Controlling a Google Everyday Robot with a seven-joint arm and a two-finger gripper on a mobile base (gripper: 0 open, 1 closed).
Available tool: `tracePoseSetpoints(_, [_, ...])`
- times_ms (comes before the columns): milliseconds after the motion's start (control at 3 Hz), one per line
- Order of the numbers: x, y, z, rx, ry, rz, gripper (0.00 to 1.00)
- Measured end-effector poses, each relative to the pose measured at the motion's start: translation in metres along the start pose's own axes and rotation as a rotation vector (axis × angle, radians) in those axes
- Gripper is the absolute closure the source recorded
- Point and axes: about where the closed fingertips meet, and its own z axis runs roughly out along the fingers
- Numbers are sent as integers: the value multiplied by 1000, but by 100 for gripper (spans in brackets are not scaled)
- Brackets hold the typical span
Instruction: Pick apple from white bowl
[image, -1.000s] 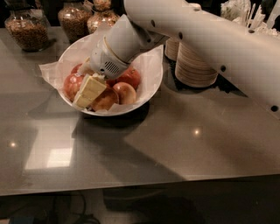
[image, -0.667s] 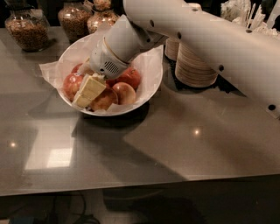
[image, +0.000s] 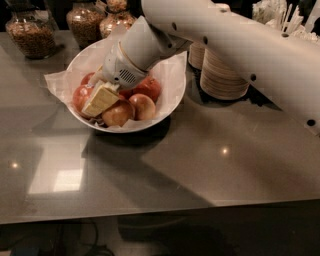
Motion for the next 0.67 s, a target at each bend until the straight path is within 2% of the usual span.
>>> tracePoseSetpoints(333, [0,0,0,0,0,0,95])
tracePoseSetpoints(667, [0,0,0,0,0,0,100])
